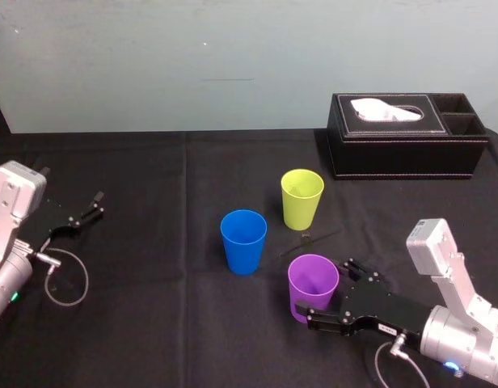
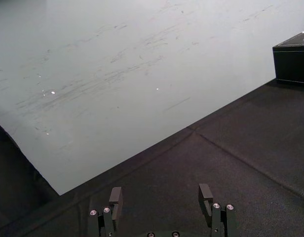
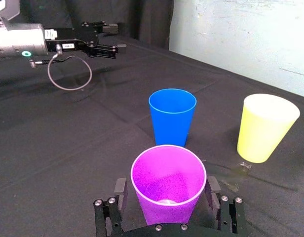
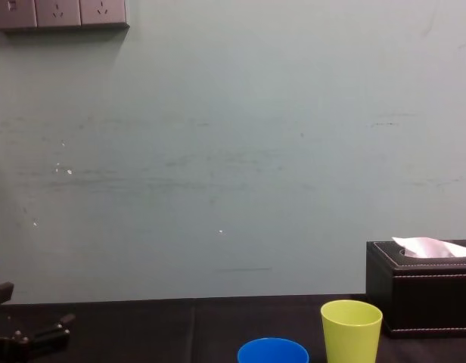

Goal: Stack the three plastic cups sequentially using one hand.

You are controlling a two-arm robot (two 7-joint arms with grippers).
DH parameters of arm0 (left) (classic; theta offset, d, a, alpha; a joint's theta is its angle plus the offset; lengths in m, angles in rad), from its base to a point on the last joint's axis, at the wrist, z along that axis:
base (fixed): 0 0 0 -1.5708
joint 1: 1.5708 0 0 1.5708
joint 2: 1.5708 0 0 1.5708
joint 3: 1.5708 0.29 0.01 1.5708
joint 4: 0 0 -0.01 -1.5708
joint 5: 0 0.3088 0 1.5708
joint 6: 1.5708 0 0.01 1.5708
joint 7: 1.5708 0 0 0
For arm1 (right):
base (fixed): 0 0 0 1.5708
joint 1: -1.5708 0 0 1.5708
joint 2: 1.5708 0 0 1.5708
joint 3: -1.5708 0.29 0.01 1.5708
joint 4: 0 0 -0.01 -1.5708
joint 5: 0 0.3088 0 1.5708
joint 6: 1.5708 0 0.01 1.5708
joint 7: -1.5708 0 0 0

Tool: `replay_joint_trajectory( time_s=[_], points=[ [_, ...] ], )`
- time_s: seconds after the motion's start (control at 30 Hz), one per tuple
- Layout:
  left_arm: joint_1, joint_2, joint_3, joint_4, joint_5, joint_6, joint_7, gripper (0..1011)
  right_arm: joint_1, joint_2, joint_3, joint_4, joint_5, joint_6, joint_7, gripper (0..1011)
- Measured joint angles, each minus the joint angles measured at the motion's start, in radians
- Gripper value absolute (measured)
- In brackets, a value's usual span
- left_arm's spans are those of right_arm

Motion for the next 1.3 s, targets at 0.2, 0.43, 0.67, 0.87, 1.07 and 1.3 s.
replay_joint_trajectory(
  time_s=[0.2, 0.43, 0.67, 0.87, 1.07, 1.3],
  points=[
    [0.000, 0.000, 0.000, 0.000, 0.000, 0.000, 0.000, 1010, 0.004, -0.004, -0.004, 0.004, -0.004, 0.005, -0.005, 1000],
    [0.000, 0.000, 0.000, 0.000, 0.000, 0.000, 0.000, 1010, 0.001, -0.002, -0.002, 0.002, -0.003, 0.003, -0.004, 979],
    [0.000, 0.000, 0.000, 0.000, 0.000, 0.000, 0.000, 1010, 0.000, -0.001, 0.000, 0.001, -0.002, 0.001, -0.003, 807],
    [0.000, 0.000, 0.000, 0.000, 0.000, 0.000, 0.000, 1010, -0.001, 0.000, 0.000, 0.000, -0.002, 0.000, -0.002, 750],
    [0.000, 0.000, 0.000, 0.000, 0.000, 0.000, 0.000, 1010, -0.001, 0.001, 0.001, -0.001, -0.001, -0.001, -0.001, 733],
    [0.000, 0.000, 0.000, 0.000, 0.000, 0.000, 0.000, 1010, -0.002, 0.001, 0.001, -0.001, -0.001, -0.001, -0.001, 733]
  ],
)
